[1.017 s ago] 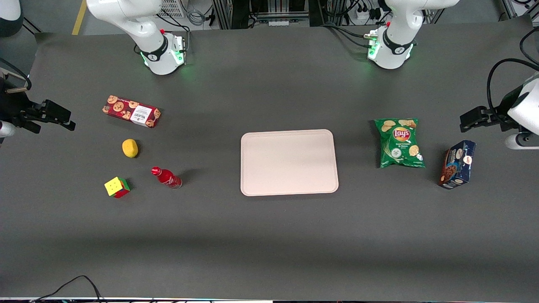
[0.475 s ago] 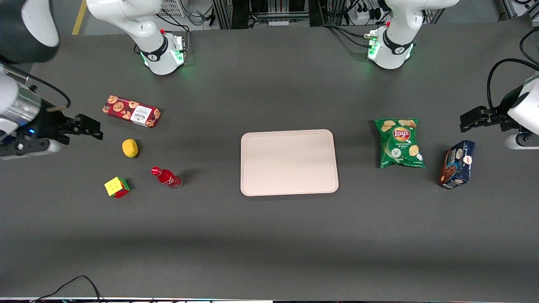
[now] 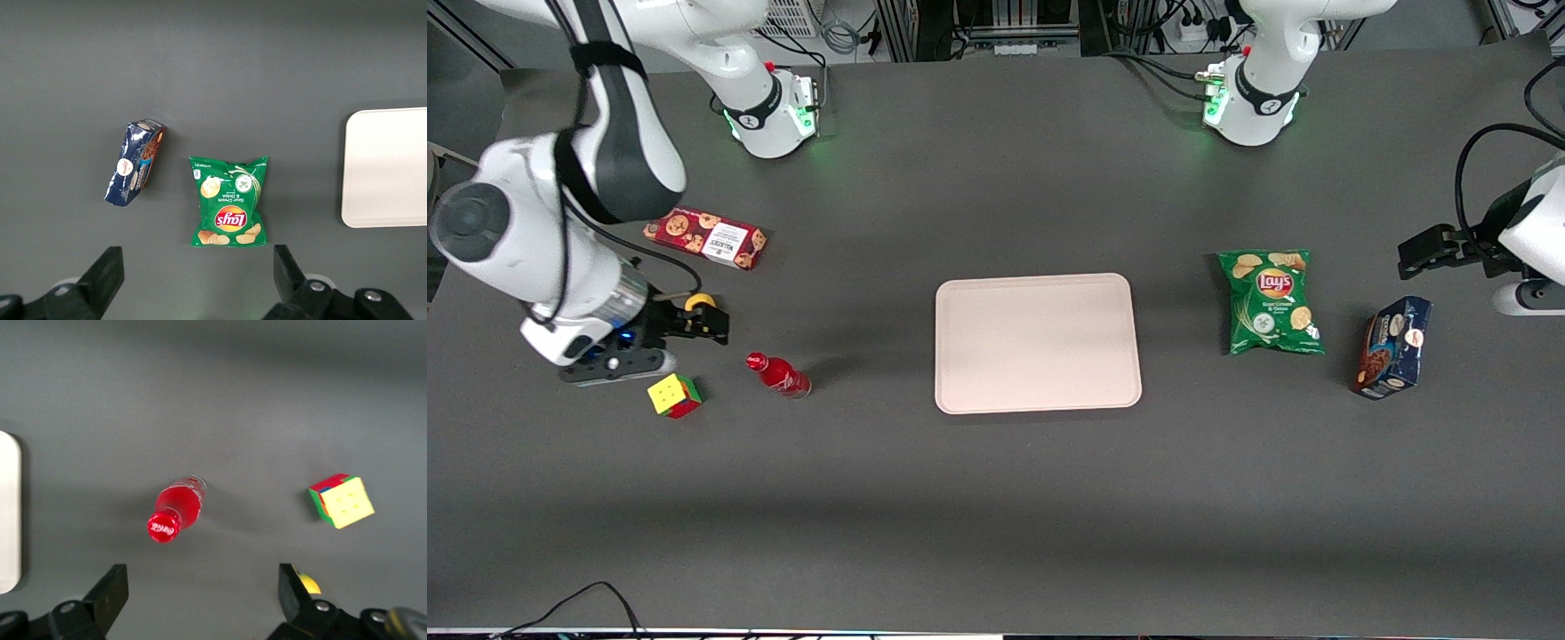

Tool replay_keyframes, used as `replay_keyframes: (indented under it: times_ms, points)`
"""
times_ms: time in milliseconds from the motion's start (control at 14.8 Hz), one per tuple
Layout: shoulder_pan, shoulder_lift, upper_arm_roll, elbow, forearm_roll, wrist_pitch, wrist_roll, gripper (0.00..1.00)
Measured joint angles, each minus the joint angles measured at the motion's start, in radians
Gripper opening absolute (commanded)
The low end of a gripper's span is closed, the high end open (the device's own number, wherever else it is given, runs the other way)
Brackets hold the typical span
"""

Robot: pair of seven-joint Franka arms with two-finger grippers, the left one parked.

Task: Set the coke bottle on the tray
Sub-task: 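Move the right gripper down over the red Coca-Cola bottle, then close the right gripper around the bottle's neck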

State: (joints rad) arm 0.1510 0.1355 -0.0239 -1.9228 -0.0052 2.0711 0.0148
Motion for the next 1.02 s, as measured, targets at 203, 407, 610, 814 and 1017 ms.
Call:
replay_keyframes:
  times_ms: [203,407,610,814,1017]
  points:
    - [0.000,0.040,0.018,-0.059,-0.001,0.088,0.024,1.00]
    - [0.001,0.081,0.035,-0.063,-0.001,0.137,0.034,1.00]
    - [0.001,0.106,0.037,-0.063,-0.001,0.167,0.035,1.00]
    - [0.001,0.125,0.038,-0.067,-0.001,0.186,0.035,1.00]
    - [0.001,0.139,0.044,-0.068,-0.001,0.195,0.035,0.93]
